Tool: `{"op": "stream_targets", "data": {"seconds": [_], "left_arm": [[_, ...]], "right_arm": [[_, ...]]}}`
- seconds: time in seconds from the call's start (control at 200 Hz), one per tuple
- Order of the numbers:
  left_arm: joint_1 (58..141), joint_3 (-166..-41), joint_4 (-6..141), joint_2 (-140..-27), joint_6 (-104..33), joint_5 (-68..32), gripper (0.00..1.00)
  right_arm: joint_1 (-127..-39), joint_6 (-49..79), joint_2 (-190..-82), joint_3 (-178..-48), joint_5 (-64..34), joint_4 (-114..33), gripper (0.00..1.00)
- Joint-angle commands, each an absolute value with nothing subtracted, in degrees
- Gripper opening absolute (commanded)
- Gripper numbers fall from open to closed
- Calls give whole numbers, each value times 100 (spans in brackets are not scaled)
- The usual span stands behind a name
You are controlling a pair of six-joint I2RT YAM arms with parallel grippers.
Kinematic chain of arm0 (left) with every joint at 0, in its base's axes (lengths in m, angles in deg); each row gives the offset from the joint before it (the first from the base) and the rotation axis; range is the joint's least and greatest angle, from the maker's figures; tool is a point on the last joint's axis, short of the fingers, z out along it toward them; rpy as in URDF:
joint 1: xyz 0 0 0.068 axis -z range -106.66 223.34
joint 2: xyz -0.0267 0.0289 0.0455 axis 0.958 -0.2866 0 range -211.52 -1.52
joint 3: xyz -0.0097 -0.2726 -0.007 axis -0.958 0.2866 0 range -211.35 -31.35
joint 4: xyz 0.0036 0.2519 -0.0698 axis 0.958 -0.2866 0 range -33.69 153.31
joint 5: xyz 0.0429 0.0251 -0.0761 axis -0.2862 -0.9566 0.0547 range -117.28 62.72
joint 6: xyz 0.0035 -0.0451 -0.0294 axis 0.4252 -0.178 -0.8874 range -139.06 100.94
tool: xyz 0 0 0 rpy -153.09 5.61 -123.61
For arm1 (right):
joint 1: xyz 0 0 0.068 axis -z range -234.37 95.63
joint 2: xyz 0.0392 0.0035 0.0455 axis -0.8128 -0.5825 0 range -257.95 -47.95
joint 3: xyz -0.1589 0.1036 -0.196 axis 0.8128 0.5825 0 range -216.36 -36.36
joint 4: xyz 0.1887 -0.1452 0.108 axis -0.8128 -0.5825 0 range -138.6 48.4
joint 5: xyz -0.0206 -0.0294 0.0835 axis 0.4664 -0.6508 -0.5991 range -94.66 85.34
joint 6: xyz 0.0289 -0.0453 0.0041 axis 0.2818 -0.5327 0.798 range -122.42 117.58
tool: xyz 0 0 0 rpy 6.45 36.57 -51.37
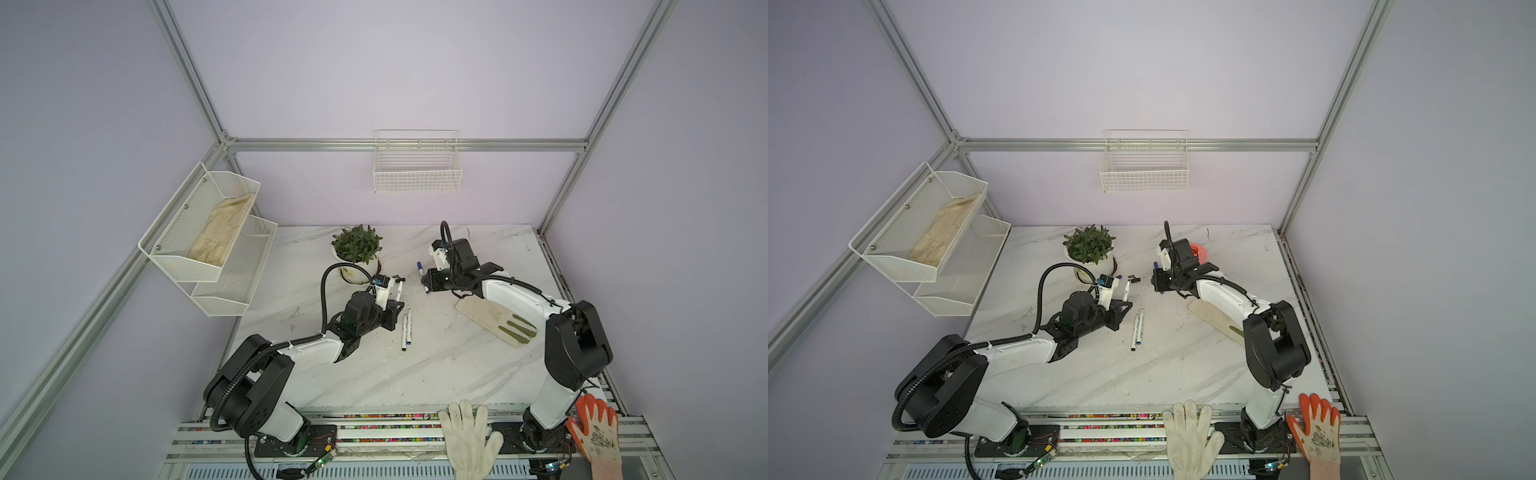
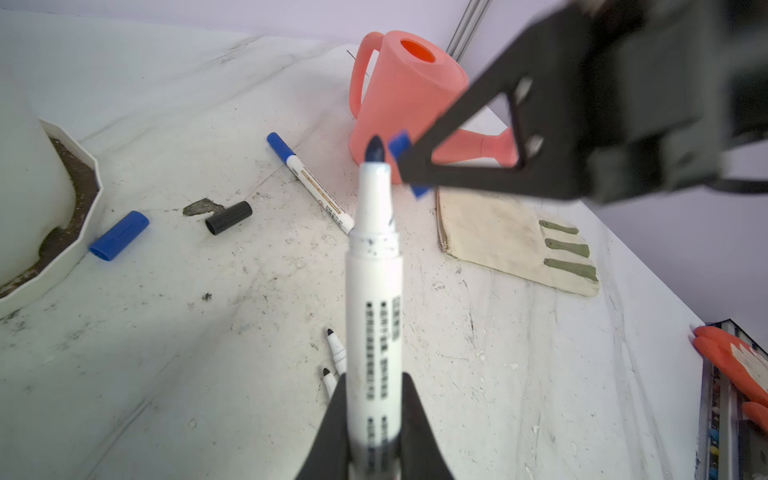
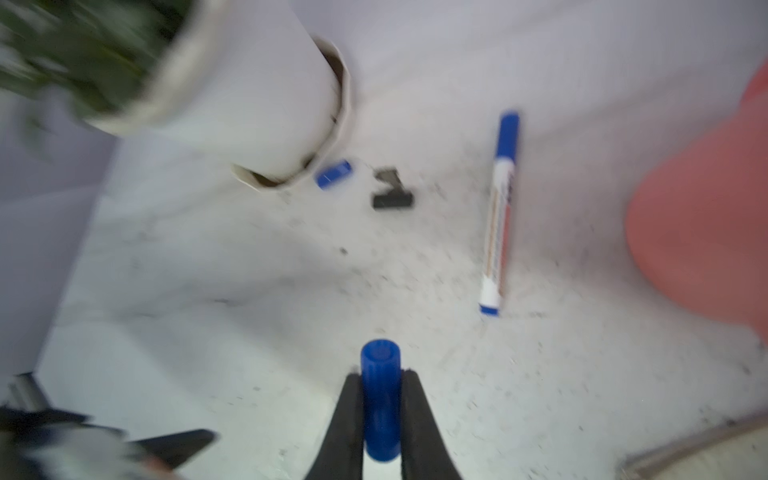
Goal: Insert the pens into the pen caps
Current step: 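Carry the blue cap with the right gripper above the upright marker tip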
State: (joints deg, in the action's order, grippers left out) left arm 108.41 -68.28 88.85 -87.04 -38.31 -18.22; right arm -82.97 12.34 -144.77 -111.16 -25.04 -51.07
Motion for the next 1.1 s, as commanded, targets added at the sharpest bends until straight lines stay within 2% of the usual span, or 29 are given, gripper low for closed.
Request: {"op": "stream_targets", "data": {"seconds": [0.0,0.25,1.095], "left_arm": [[10973,-7269,9024,-8546,-3691,-2007,0],[11013,-7273,9406,-8495,-4293,-2363,0],[11045,-7414,9596,-8662,-4341,-2273,0]], "right_arm": [[-8330,1755,-14209,-10796,-3452,-3426,0],[-8344,1815,-14309,-10750,-4273,-3094,0],[-8505,1589,-14780,-11074,-4604,-3496,0]]}}
